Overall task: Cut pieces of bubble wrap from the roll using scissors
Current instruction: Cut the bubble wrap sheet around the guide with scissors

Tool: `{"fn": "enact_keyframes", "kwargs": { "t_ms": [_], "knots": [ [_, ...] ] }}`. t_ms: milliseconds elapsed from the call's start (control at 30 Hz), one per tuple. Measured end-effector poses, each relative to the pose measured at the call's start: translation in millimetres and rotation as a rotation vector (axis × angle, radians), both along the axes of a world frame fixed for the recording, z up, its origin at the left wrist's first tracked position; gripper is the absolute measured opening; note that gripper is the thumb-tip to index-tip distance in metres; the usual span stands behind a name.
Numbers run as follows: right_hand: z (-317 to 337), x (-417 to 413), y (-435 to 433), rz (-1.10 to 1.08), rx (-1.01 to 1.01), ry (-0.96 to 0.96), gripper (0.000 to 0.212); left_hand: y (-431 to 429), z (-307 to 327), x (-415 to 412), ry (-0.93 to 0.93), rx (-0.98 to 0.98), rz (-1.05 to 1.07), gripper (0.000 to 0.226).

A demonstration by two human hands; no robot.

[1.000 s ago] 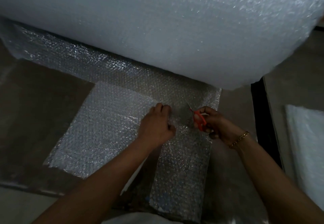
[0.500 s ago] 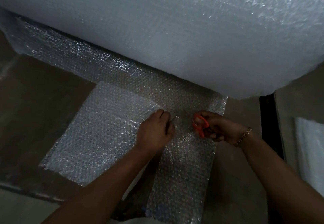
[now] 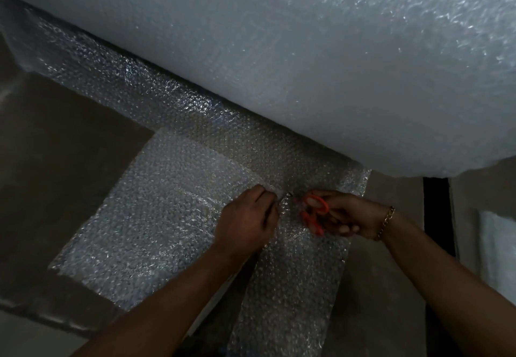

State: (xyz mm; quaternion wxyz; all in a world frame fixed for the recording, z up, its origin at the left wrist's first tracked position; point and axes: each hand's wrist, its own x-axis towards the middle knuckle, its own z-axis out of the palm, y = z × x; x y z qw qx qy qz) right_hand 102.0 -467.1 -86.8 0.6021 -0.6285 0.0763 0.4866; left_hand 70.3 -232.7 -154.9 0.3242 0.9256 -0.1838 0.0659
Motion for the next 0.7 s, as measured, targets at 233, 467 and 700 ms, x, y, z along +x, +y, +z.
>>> {"fn": "enact_keyframes", "kwargs": {
  "t_ms": [233, 467, 700],
  "knots": [
    [-1.3, 3.7, -1.8, 0.031, 0.018, 0.006, 0.053, 1.1, 3.8, 1.4, 0.012, -0.090, 0.007, 0.013],
    [0.3, 1.8, -0.3, 0.060, 0.058, 0.005, 0.072, 0.9, 3.3, 1.5, 0.021, -0.106, 0.026, 0.015],
    [1.2, 4.8, 8.7, -0.033, -0.027, -0.052, 0.051, 1.8, 2.5, 2.0, 0.022, -0.057, 0.024, 0.012]
  ]
}}
